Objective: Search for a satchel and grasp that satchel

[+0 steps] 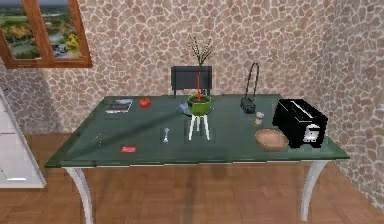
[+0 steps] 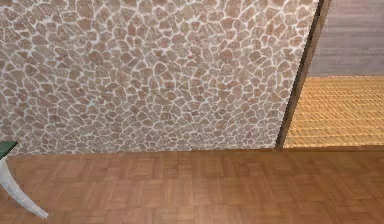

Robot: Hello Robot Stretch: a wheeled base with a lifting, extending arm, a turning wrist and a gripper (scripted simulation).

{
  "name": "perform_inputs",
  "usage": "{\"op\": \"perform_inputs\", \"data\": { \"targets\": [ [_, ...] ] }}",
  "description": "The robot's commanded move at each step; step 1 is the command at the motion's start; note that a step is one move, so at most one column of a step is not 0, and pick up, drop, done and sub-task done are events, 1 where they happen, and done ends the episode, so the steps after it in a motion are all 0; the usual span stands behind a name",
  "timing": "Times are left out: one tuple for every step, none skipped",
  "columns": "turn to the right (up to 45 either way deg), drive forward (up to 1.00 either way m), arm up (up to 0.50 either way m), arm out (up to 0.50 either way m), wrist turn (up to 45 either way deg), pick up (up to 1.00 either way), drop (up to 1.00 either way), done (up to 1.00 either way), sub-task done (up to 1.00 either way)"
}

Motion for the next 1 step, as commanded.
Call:
{"op": "perform_inputs", "data": {
  "targets": [
    [0.0, 0.25, 0.00, 0.00, 0.0, 0.00, 0.00, 0.00, 0.00]
  ]
}}
